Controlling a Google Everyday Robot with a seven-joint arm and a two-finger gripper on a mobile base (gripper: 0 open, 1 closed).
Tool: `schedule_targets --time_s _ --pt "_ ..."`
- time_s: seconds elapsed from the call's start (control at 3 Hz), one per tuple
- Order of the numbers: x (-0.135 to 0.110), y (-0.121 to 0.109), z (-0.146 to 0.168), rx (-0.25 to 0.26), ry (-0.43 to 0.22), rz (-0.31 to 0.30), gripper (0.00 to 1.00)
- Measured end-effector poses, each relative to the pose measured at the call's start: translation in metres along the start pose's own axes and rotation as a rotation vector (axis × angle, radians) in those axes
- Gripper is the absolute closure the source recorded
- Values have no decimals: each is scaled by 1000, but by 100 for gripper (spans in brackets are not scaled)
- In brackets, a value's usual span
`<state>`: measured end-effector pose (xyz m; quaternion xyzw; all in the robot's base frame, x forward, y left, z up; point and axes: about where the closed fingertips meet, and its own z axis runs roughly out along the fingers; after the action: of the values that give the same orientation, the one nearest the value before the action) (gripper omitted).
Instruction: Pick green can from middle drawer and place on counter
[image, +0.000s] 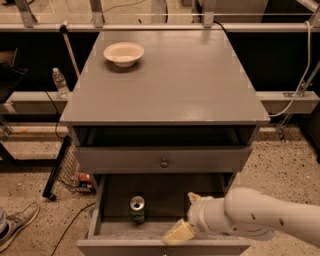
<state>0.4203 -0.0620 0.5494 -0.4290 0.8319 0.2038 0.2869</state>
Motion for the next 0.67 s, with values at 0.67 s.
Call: schedule_targets --time_s 0.67 --pt "-7 3 50 19 -49 8 0"
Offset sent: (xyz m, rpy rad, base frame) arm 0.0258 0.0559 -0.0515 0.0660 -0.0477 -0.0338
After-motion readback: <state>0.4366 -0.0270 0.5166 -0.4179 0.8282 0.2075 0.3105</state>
